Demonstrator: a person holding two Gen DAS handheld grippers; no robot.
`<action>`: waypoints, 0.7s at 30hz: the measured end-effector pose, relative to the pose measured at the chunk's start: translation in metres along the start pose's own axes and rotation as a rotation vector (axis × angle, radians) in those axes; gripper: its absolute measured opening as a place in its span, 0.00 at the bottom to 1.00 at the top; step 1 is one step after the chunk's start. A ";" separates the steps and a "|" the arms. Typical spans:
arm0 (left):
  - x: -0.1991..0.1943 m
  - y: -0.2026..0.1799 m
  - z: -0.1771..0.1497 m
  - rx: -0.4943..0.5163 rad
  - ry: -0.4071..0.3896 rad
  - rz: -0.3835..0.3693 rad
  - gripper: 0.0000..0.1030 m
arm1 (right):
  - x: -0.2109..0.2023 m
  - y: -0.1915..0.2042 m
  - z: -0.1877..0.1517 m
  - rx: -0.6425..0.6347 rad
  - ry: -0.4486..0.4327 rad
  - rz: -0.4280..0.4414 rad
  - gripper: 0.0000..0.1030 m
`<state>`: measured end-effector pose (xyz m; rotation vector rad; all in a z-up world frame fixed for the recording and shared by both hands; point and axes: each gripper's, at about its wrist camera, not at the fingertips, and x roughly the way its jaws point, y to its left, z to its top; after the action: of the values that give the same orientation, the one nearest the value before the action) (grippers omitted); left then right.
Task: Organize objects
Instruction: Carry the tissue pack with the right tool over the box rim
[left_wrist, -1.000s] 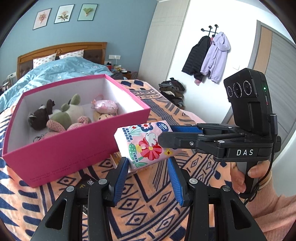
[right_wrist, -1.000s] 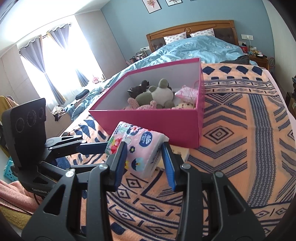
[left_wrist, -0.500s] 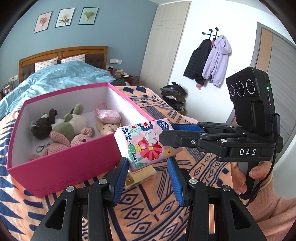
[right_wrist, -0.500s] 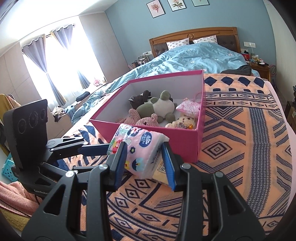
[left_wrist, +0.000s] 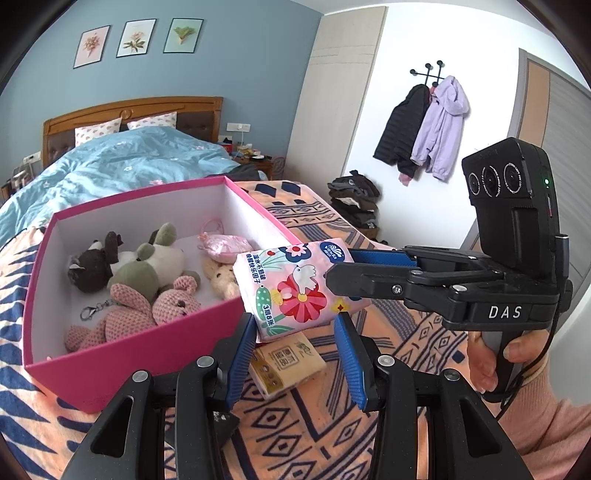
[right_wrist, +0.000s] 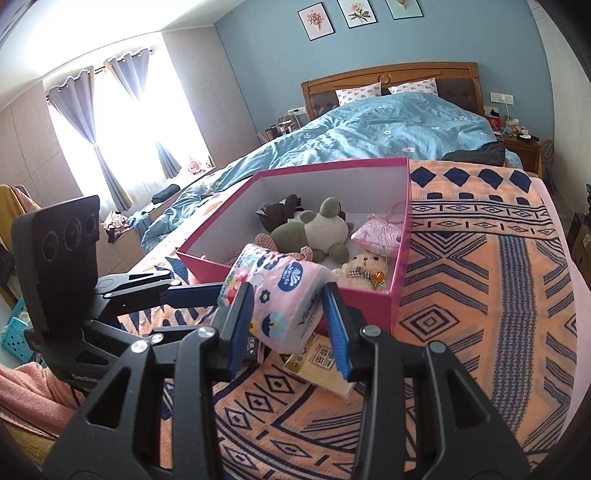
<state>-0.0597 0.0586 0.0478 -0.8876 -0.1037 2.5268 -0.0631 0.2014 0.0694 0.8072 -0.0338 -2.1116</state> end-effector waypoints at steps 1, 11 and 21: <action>0.001 0.001 0.002 0.000 -0.002 0.005 0.42 | 0.000 0.000 0.001 -0.002 0.000 0.001 0.41; 0.006 0.008 0.014 -0.014 -0.015 0.026 0.42 | 0.007 -0.005 0.016 -0.018 -0.004 -0.002 0.41; 0.012 0.013 0.023 -0.017 -0.017 0.043 0.42 | 0.014 -0.013 0.025 -0.015 0.003 -0.004 0.41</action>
<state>-0.0876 0.0545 0.0563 -0.8848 -0.1131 2.5774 -0.0919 0.1930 0.0781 0.8025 -0.0144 -2.1122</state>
